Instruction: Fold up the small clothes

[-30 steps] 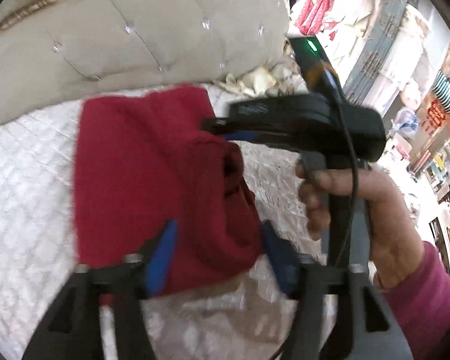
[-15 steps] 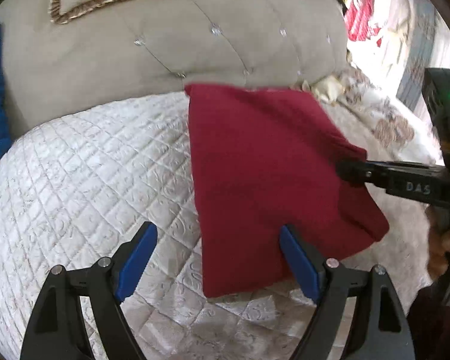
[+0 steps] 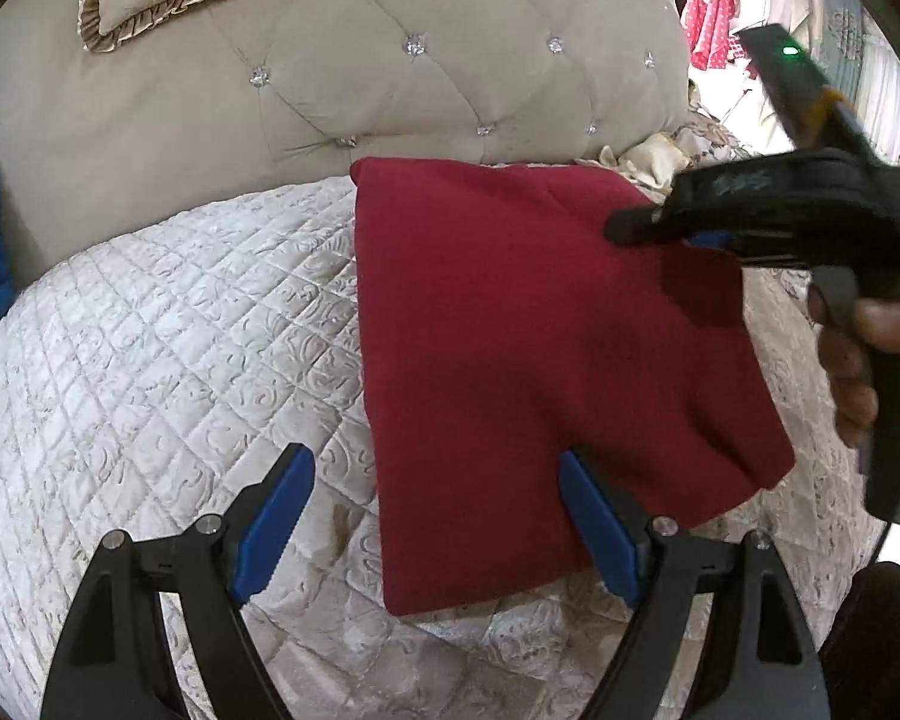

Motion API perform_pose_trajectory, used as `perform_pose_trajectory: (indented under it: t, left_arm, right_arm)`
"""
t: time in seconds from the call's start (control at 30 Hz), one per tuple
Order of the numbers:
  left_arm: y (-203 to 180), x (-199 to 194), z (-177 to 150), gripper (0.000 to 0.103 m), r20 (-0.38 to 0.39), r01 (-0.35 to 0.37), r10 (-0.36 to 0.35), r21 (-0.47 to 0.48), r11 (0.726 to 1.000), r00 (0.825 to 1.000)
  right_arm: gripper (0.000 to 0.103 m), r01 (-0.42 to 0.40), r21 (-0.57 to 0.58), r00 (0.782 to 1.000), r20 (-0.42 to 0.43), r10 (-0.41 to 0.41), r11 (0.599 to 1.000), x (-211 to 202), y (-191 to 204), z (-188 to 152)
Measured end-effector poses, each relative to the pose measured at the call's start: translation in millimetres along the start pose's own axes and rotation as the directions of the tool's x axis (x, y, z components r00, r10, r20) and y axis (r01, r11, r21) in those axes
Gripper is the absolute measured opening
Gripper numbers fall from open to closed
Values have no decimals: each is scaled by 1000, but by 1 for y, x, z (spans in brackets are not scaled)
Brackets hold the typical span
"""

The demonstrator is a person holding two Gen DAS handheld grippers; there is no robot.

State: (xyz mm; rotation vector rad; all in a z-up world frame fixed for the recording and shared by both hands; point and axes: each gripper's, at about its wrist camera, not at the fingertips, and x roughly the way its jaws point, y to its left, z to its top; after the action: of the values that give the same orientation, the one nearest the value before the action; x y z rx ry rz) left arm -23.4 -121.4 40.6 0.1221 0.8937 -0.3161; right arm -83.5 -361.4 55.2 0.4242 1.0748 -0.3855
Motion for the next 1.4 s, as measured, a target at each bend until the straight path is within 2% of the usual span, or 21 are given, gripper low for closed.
perform_pose_trajectory:
  t: [0.07,0.13,0.27,0.37,0.47,0.6,0.67,0.7,0.77,0.9,1.07,1.2,1.23,1.27,1.3,1.33,1.37,1.4]
  left_arm:
    - [1,1,1,87,-3,10,-10,-4,1000,1000]
    - [1,2,2,87,-6,22,-22,-5,1000,1000]
    - [-1,4,3,87,-9,28,-28,-5,1000,1000]
    - [0,3,2,87,-9,12,-12,-1,1000,1000]
    - [2,2,2,87,-9,12,-12,-11,1000,1000]
    - [2,3,3,87,-14,18,-18,-24,1000,1000]
    - [2,3,3,87,-15,19,-19,-26,999,1000]
    - [2,3,2,87,-17,22,-23,-28,999,1000]
    - [3,3,2,87,-24,27,-28,-33,999,999]
    - [4,1,2,87,-16,24,-24,-40,999,1000]
    - [5,1,3,87,-14,25,-25,-55,998,1000]
    - [5,1,4,87,-14,25,-26,-55,998,1000]
    - [5,1,4,87,-15,24,-25,-54,998,1000]
    - [5,1,4,87,-15,24,-25,-55,998,1000]
    - [5,1,4,87,-16,24,-24,-56,998,1000]
    - [5,2,4,87,-17,23,-24,-56,998,1000]
    - [5,2,4,87,-18,21,-22,-55,998,1000]
    - [5,2,4,87,-17,18,-19,-53,998,1000]
  right_arm:
    - [0,26,-22,999,21,-25,999,1,-1,2]
    - [0,38,-49,998,50,-36,998,-7,0,1]
    - [0,130,-60,991,53,-127,990,1,-9,-14]
    - [0,97,-58,993,69,-93,994,-10,-5,-15]
    - [6,78,-47,992,103,-73,996,-35,3,-17]
    - [6,18,-127,990,143,1,992,-62,24,-35]
    - [6,5,-171,994,109,14,985,-58,32,-47]
    - [6,46,-190,996,89,-30,981,-50,32,-53]
    - [5,167,-207,986,64,-157,964,-34,25,-66]
    - [8,89,-114,995,53,-83,989,-37,8,-74]
    - [12,54,-115,993,107,-41,992,-60,19,-76]
    - [29,39,-132,995,98,-26,990,-64,30,-86]
    - [29,29,-135,996,90,-17,990,-62,30,-89]
    - [29,36,-145,997,73,-25,989,-56,29,-94]
    - [24,68,-156,997,56,-60,985,-50,29,-98]
    - [17,101,-167,995,39,-96,981,-45,28,-102]
    - [8,108,-176,994,27,-105,978,-41,26,-105]
    - [4,98,-173,995,28,-95,980,-40,23,-108]
